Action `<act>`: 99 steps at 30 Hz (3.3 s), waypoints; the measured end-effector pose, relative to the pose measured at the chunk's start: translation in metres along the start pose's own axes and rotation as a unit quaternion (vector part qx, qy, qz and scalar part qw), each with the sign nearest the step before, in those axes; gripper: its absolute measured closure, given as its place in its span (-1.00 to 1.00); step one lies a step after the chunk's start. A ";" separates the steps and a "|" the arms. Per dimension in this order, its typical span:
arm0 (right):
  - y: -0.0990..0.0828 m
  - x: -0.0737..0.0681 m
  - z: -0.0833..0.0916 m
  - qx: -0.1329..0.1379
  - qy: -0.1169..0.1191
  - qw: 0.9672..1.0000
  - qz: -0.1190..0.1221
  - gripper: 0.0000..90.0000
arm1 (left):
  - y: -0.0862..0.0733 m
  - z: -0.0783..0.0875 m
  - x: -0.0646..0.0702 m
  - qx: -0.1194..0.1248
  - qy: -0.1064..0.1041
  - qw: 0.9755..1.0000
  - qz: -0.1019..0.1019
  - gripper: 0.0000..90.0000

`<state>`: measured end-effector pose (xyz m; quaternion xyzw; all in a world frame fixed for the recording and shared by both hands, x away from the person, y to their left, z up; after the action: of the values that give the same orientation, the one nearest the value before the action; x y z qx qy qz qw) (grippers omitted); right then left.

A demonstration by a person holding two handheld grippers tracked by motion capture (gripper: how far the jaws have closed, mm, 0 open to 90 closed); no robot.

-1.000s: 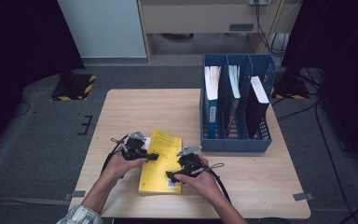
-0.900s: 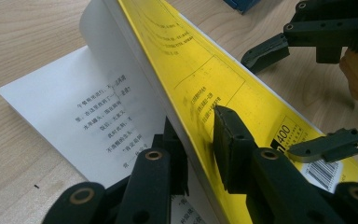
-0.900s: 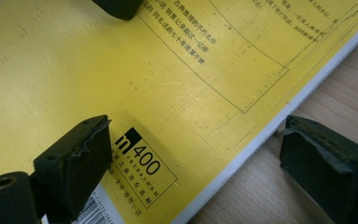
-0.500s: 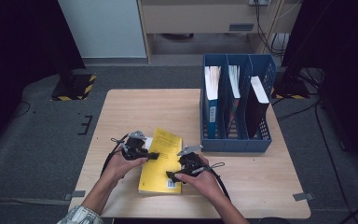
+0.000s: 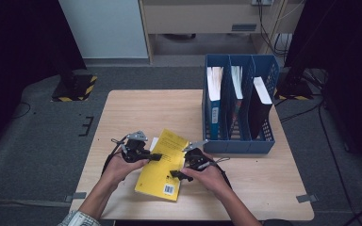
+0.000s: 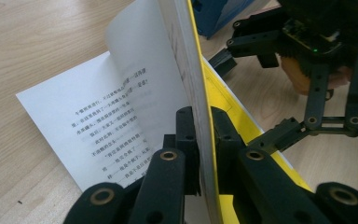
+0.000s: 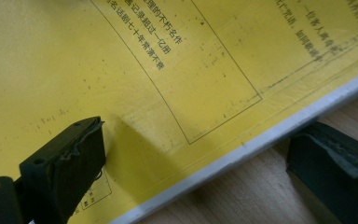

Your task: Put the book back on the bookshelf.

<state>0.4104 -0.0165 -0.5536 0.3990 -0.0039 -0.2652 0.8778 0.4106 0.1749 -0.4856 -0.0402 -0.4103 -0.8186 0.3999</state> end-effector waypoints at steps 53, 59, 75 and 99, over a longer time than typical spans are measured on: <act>0.055 0.009 0.032 0.047 0.039 0.998 0.015 -0.26 | 0.012 0.047 -0.001 0.036 -0.042 0.998 -0.031 0.91; 0.063 0.005 0.038 0.059 0.025 0.997 0.039 0.09 | 0.009 0.042 -0.011 -0.015 -0.008 0.999 -0.042 0.89; 0.106 -0.005 0.054 0.020 -0.027 0.993 0.109 0.29 | 0.019 0.048 -0.016 0.007 0.008 0.999 -0.040 0.89; 0.130 -0.006 0.069 0.013 -0.082 0.985 0.152 0.65 | 0.030 0.048 -0.022 0.049 0.044 0.997 -0.043 0.74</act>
<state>0.4501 0.0089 -0.4140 0.3822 -0.1404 -0.1607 0.8991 0.4339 0.2116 -0.4434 0.0333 -0.4328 -0.8150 0.3839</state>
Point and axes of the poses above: each handheld gripper's, and its own axes: z roughly backward along the jaws, y roughly out of its top, x roughly to its right, the point moved 4 cm from there along -z, roughly forward along the jaws, and after that the axes turned 10 degrees about z, right-handed, at the moved point
